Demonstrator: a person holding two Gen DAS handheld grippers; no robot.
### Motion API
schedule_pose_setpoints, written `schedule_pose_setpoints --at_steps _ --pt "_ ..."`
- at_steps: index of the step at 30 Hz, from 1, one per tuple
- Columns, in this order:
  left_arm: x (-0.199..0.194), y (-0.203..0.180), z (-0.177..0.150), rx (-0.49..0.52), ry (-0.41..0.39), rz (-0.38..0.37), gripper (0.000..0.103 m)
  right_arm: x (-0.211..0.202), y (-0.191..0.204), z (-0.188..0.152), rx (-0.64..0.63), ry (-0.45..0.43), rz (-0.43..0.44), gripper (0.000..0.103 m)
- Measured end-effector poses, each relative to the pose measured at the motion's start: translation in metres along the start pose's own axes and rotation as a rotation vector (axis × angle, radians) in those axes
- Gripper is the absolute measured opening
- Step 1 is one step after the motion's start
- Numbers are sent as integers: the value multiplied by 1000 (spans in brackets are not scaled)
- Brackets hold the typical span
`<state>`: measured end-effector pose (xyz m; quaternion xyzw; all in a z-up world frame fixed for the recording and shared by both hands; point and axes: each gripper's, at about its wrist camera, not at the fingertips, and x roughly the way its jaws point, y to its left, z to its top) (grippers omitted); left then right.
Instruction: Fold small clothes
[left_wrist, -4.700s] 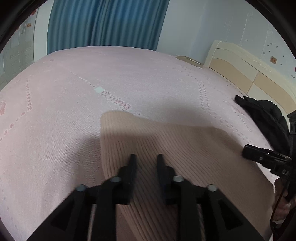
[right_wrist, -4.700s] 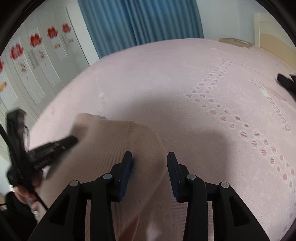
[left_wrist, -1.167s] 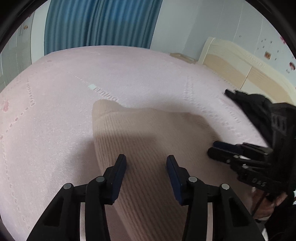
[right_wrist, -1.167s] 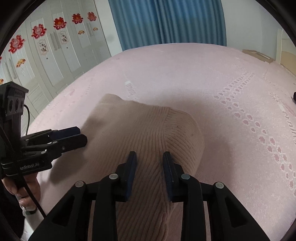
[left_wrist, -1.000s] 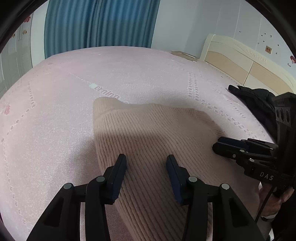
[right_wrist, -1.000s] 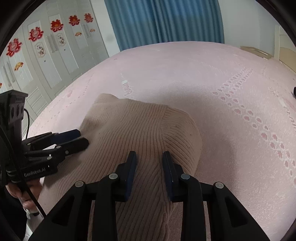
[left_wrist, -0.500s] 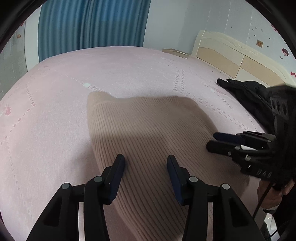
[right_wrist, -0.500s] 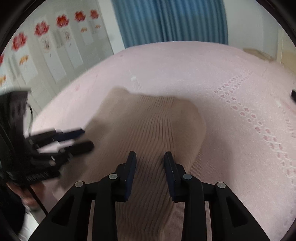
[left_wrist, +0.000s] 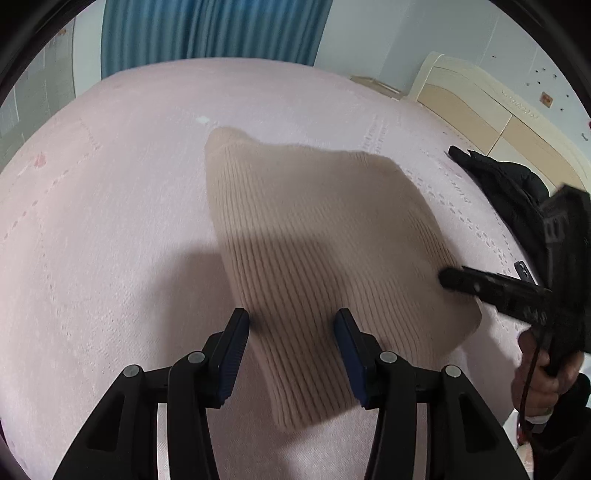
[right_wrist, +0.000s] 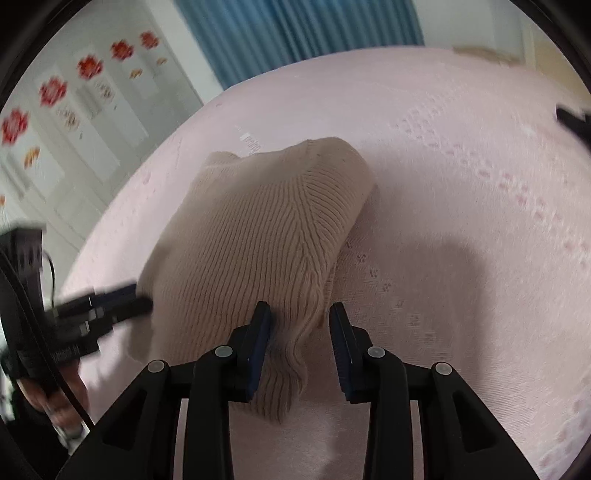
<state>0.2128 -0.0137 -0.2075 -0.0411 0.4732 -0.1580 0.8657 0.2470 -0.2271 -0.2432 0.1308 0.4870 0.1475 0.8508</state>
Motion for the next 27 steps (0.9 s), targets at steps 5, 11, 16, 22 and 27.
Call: schedule_pose_setpoints --at_steps 5,11,16,22,27 --pt "-3 3 -7 -25 17 6 46 9 4 17 48 -22 12 17" --pt "-8 13 -9 -74 -6 -39 46 -15 -2 21 51 -143 91 12" --pt "-7 21 -7 -108 -16 -62 46 14 -9 9 94 -47 11 13" --pt "-11 30 -27 -111 23 -66 47 -9 9 10 38 -79 -37 21" --pt "-26 25 -53 -66 40 -69 47 -39 10 -17 -11 -89 -51 27"
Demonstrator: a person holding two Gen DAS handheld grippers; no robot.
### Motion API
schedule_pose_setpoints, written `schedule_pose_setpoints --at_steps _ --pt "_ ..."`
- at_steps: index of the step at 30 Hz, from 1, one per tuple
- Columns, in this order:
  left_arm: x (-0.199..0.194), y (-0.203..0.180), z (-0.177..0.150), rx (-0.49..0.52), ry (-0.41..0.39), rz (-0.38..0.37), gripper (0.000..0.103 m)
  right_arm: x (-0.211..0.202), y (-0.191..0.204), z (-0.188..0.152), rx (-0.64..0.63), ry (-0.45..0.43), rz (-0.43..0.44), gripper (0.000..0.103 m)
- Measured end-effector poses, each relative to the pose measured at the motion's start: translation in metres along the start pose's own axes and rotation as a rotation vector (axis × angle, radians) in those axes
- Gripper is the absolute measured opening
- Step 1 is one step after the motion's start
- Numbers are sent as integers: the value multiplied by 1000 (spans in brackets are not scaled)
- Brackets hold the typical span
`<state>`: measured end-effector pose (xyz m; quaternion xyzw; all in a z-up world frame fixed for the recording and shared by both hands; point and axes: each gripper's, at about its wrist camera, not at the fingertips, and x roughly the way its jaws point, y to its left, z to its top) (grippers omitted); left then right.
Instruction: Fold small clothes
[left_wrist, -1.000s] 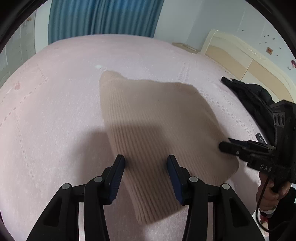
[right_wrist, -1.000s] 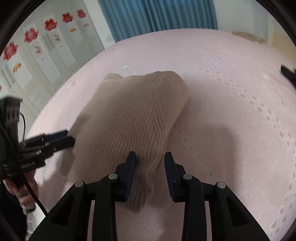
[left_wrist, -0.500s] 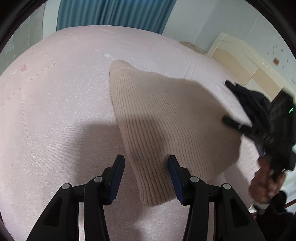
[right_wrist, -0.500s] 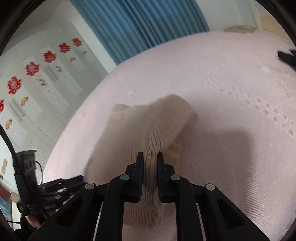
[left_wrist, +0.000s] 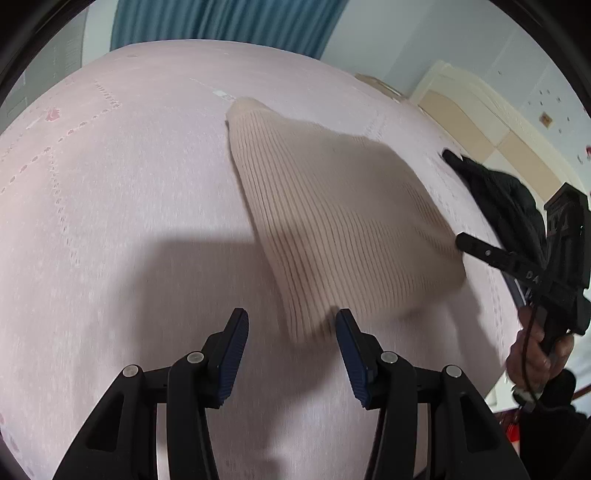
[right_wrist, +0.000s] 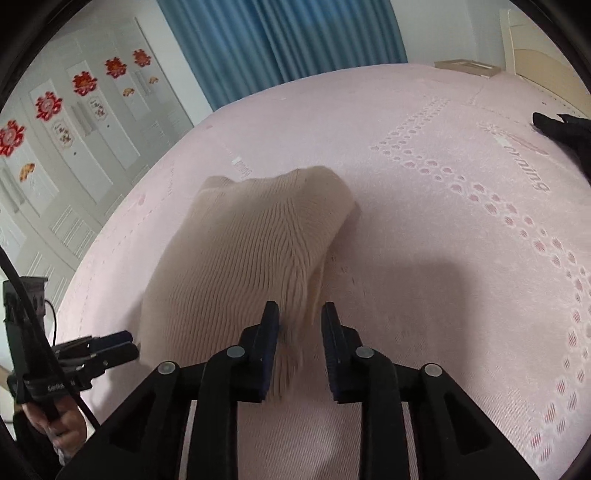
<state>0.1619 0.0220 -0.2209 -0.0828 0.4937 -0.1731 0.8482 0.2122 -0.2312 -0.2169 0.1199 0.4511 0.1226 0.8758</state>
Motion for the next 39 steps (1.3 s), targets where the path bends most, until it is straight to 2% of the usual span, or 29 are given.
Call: schedule_pose_setpoints --at_steps 3,5,8,10,12,14,20,22,25,26,29,31,33,36,39 --pt "3 -6 -13 19 23 10 46 -11 -9 -17 -1 15 13 28" --pt "11 -12 -18 28 42 42 45 -16 -10 -29 5 32 14 28" --pt "17 -15 -18 14 21 68 43 -18 -11 -38 25 46 18 28" --pt "16 -15 -13 -2 0 57 40 -20 -11 -40 39 48 29 28" --pt "18 -17 -8 -1 -6 57 34 -21 -8 -37 51 34 45 28" --pt "18 -20 -7 18 -11 54 22 -21 -4 -31 56 13 64 28" --pt "18 -15 -14 -1 -17 63 13 -3 6 -4 82 -40 45 28" --pt "20 -13 -12 -15 -16 51 12 12 6 6 97 -30 17 27" --pt "22 -12 -8 -25 -15 39 12 28 8 13 89 -14 -3 12" --pt "23 -12 -7 -22 -14 40 12 28 10 14 64 -25 -13 11" --pt "22 -11 -9 -18 -15 38 12 14 1 10 94 -100 20 8" --pt "22 -10 -10 -26 -15 33 12 17 -7 5 135 -82 -12 7" --pt "24 -8 -10 -36 -7 30 12 29 -6 -4 118 -30 -66 7" --pt "22 -5 -10 -45 9 13 12 30 -4 -6 107 -18 -88 8" --pt "16 4 -14 -50 18 28 21 20 -2 3 102 -41 -84 13"
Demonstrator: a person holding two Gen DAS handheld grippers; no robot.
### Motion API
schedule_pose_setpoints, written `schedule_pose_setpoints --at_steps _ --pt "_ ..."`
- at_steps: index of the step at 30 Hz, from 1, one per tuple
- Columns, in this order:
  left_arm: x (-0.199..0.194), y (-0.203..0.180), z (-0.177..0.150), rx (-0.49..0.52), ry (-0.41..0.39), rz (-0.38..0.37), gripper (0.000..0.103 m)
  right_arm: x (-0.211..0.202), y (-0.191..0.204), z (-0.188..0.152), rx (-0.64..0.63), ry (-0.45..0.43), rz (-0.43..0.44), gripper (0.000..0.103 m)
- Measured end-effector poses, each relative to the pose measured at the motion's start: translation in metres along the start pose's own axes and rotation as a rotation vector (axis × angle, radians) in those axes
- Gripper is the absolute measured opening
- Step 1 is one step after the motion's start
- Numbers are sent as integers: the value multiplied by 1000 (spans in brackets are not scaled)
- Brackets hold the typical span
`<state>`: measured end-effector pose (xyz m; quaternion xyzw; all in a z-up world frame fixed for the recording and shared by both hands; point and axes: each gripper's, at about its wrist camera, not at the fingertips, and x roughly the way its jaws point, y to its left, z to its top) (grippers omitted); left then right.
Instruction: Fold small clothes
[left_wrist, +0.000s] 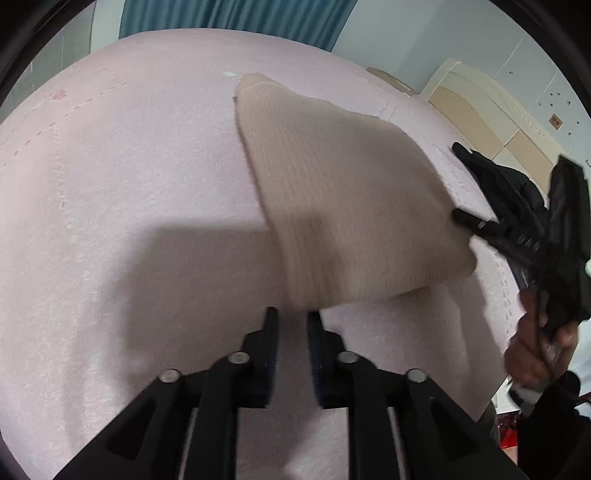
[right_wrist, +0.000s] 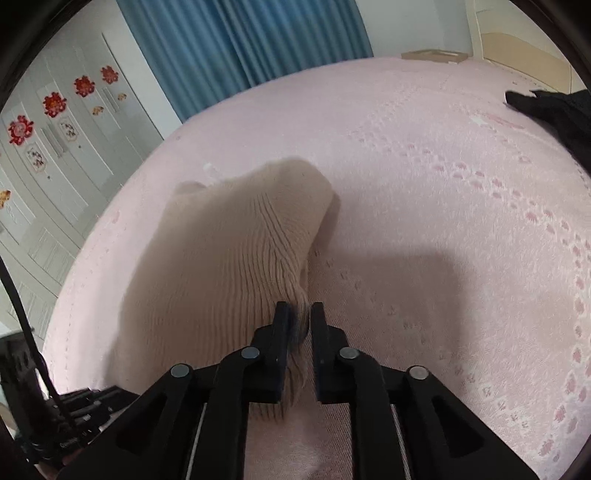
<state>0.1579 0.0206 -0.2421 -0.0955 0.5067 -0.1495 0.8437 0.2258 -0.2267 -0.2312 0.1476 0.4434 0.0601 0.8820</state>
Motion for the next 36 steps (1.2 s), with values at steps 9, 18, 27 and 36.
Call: schedule_pose_setpoints --at_steps 9,18,27,36 --pt "-24 33 16 -74 -97 -1 25 -10 19 29 -88 -84 -18 18" --pt "10 0 96 -27 -143 -52 27 31 10 41 -16 -14 2 27" --pt "37 -10 108 -5 -136 -34 47 55 -1 48 51 22 68 26" --pt "43 -12 113 4 -136 -20 50 54 -12 41 40 -30 70 9"
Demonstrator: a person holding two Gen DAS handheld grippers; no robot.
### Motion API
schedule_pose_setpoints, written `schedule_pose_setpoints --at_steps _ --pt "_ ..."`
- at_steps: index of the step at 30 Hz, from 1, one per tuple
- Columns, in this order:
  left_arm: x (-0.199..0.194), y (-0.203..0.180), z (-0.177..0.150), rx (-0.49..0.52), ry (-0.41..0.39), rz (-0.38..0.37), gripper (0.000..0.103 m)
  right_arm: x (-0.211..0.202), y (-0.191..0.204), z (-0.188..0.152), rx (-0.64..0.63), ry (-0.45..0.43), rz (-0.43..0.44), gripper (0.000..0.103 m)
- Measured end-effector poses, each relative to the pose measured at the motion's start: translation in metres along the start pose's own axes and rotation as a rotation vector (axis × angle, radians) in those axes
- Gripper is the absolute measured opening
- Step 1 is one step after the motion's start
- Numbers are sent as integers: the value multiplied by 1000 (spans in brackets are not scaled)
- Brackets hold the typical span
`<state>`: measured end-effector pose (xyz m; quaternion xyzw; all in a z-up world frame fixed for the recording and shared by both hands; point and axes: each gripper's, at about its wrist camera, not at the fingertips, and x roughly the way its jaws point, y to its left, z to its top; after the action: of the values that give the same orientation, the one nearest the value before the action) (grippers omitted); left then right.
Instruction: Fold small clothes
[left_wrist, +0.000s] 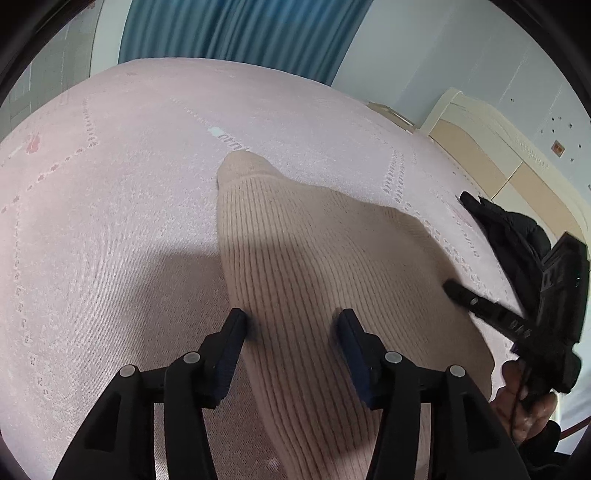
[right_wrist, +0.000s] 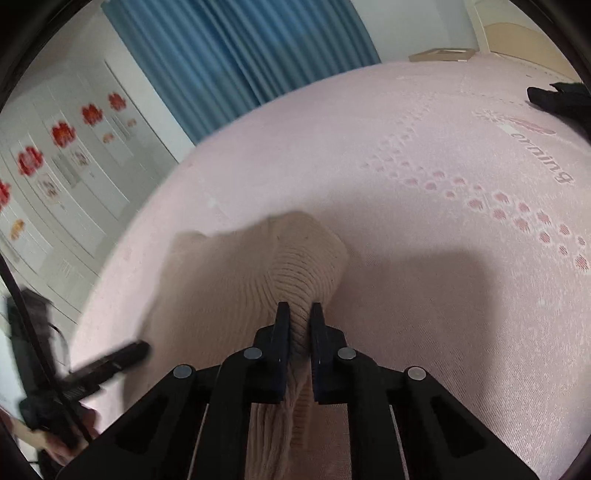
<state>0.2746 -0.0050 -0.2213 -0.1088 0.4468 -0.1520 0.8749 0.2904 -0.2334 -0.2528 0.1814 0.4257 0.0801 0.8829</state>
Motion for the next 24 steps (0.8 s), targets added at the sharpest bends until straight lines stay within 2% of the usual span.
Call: schedule_pose_setpoints --at_steps 4,8,12,14,17,21,24 --pt "-3 -5 -1 36 -2 27 50 2 6 -3 -38 3 -47 10" --pt "-9 -2 -3 30 9 22 50 -8 15 3 -72 25 -87 21" --pt "-22 -2 -8 27 20 27 50 -29 20 2 -110 29 -127 27" --pt "-31 -3 -13 21 30 43 50 -39 24 -3 -125 51 -150 31" --pt "-50 -8 -21 17 44 73 50 -55 29 -13 -156 89 -208 31" --pt "-88 -20 -27 36 27 122 50 -89 40 -19 -172 98 -239 32" --pt "-118 -30 -27 44 11 172 55 -121 52 -19 -174 73 -275 48"
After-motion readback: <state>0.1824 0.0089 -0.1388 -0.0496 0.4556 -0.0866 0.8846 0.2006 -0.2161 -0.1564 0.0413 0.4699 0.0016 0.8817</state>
